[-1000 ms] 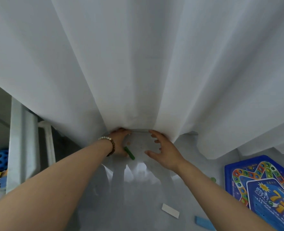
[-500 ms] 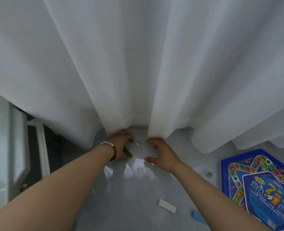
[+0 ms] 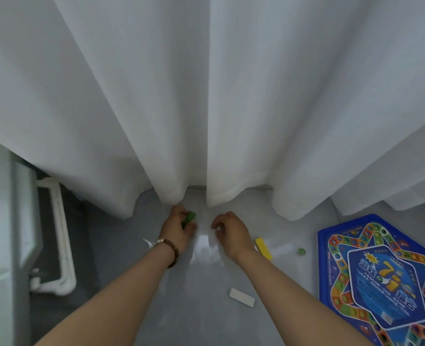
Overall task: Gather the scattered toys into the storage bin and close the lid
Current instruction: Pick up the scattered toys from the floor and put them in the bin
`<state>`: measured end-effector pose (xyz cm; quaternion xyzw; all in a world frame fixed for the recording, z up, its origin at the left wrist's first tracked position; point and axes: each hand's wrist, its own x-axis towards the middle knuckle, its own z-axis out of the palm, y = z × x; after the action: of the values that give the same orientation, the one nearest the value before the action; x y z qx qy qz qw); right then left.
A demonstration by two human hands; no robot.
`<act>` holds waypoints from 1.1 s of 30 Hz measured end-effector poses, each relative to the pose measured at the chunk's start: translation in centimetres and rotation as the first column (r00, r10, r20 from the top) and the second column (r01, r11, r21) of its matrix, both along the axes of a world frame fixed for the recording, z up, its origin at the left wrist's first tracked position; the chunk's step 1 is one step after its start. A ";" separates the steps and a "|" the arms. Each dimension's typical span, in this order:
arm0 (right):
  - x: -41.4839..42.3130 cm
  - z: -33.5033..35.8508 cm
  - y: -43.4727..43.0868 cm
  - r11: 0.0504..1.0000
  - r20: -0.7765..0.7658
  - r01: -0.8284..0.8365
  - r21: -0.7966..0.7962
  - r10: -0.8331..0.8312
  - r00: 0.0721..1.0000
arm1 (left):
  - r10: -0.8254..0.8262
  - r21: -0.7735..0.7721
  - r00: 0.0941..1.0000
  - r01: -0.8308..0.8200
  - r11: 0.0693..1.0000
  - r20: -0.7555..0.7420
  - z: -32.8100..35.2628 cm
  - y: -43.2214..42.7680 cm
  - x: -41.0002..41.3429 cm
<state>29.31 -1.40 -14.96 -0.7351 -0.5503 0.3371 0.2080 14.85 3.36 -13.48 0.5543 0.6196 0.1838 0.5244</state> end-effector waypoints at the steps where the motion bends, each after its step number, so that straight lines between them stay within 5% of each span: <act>1: 0.5 0.4 -0.4 0.994 -0.077 0.105 0.022 -0.103 0.992 | 0.115 -0.112 0.986 -0.102 0.988 0.123 0.4 -0.4 1.0; 3: 1.5 2.1 -1.5 0.961 -0.300 0.272 0.040 -0.248 0.921 | 0.343 -0.433 0.898 -0.203 0.878 0.275 1.4 -1.3 2.8; 5: 2.1 4.2 -2.7 0.964 -0.444 0.259 0.057 -0.208 0.871 | 0.518 -0.729 0.785 -0.128 0.672 0.340 2.2 -2.5 4.2; 8: 3.5 5.7 -4.8 0.978 -0.467 0.195 0.073 -0.139 0.873 | 0.494 -0.813 0.753 0.093 0.574 0.435 1.9 -4.7 5.7; 10: 5.7 5.6 -6.2 0.955 -0.427 0.272 0.115 -0.200 0.882 | 0.505 -0.824 0.751 0.090 0.559 0.425 1.8 -6.0 6.6; 14: 11.4 3.9 -8.8 0.928 -0.114 0.364 0.077 -0.354 0.928 | 0.399 -0.708 0.839 -0.024 0.706 0.369 1.0 -7.5 7.7; 19: 12.9 1.1 -10.8 0.965 0.183 0.229 -0.126 -0.205 0.962 | 0.368 -0.587 0.867 -0.113 0.802 0.335 0.8 -8.5 7.6; 21: 11.9 1.4 -10.7 0.950 0.098 0.295 -0.105 -0.286 0.953 | 0.476 -0.659 0.806 -0.149 0.738 0.351 1.2 -8.9 7.9; 23: 10.2 2.7 -10.1 0.941 -0.217 0.330 -0.074 -0.338 0.916 | 0.554 -0.740 0.761 -0.148 0.656 0.338 1.6 -9.3 8.1; 25: 8.3 4.2 -9.6 0.974 -0.433 0.221 -0.043 -0.218 0.875 | 0.549 -0.778 0.756 -0.086 0.623 0.356 1.8 -9.5 8.3; 27: 7.3 4.6 -9.5 0.991 -0.446 0.127 -0.029 -0.127 0.886 | 0.534 -0.783 0.753 -0.041 0.620 0.383 2.0 -9.6 8.7; 29: 7.7 4.0 -9.2 0.970 -0.371 0.242 0.004 -0.224 0.901 | 0.526 -0.758 0.777 -0.099 0.644 0.346 2.0 -9.6 8.7; 33: 8.2 1.8 -8.7 0.925 -0.136 0.356 -0.132 -0.373 0.918 | 0.244 -0.512 0.955 -0.127 0.850 0.168 1.2 -9.6 7.2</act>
<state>37.51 -10.12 -13.19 -0.8054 -0.3669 0.3781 0.2714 22.05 -6.19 -12.27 0.3138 0.6328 0.1308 0.6957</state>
